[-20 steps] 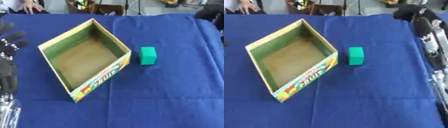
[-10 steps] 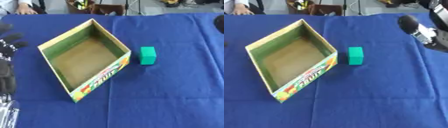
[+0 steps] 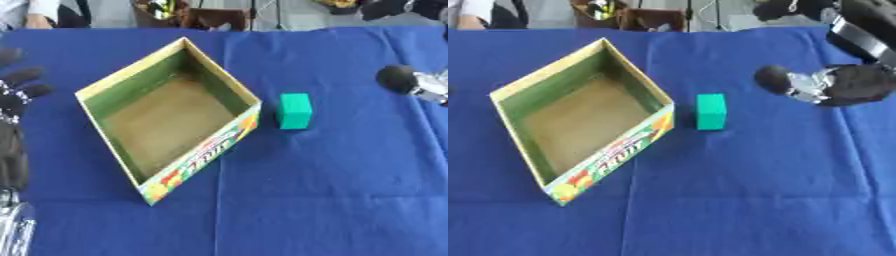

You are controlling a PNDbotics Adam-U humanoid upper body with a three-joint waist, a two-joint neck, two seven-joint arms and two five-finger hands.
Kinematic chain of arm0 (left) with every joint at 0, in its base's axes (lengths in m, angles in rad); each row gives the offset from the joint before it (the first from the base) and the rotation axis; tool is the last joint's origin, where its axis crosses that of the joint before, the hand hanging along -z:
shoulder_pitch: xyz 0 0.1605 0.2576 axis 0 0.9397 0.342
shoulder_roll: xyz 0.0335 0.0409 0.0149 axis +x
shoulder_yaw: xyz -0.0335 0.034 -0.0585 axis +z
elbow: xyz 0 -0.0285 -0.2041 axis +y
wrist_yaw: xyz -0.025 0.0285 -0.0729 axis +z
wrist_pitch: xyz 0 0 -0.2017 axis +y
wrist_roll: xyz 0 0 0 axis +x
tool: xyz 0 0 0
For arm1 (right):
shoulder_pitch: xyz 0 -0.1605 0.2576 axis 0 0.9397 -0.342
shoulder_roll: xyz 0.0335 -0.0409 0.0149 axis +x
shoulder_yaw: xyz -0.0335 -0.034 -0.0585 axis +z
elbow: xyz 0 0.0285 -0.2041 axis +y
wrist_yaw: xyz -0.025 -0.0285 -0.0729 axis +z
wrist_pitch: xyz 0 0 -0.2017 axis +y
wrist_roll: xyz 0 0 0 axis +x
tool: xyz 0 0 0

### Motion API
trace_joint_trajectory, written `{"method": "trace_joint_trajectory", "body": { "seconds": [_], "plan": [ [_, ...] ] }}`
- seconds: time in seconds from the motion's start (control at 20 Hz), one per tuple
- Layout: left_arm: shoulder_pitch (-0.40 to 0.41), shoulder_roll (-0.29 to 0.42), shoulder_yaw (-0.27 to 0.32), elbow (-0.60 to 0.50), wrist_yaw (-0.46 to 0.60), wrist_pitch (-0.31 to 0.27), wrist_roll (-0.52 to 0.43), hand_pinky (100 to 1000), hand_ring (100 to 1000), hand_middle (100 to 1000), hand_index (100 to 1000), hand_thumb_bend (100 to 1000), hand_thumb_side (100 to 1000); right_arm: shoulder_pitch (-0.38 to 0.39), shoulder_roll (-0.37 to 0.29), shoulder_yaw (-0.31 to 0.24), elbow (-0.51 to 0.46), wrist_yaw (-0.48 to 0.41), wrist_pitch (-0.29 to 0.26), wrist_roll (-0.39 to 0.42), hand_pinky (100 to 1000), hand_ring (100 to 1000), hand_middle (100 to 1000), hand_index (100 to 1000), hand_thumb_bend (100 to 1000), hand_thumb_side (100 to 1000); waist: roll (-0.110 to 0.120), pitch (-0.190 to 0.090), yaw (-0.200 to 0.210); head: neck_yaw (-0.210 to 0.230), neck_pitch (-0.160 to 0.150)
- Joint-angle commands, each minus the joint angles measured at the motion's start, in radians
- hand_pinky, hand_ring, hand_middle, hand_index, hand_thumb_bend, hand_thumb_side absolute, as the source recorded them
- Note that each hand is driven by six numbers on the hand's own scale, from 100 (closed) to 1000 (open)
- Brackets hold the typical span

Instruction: Pick up objects on the table and place them in the box.

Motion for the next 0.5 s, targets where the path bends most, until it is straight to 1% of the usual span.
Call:
{"method": "trace_joint_trajectory", "body": {
  "seconds": [0.05, 0.3, 0.5],
  "plan": [
    [-0.005, 0.018, -0.003, -0.017, 0.005, 0.001, -0.004, 659, 710, 740, 835, 100, 1000, -0.040, -0.051, 0.012, -0.005, 0.018, 0.022, 0.087, 824, 819, 772, 908, 525, 925, -0.002, -0.025, 0.003, -0.007, 0.001],
    [-0.003, 0.019, -0.007, -0.017, 0.007, 0.003, -0.008, 659, 710, 740, 835, 100, 1000, -0.121, -0.042, 0.055, 0.066, 0.036, 0.041, 0.190, 820, 824, 773, 917, 516, 878, -0.007, -0.027, 0.008, -0.014, 0.002],
    [-0.002, 0.020, -0.009, -0.017, 0.009, 0.005, -0.012, 659, 710, 740, 835, 100, 1000, -0.194, -0.017, 0.094, 0.151, 0.082, 0.041, 0.252, 815, 827, 768, 927, 505, 837, -0.012, -0.029, 0.012, -0.020, 0.004]
  ]
}}
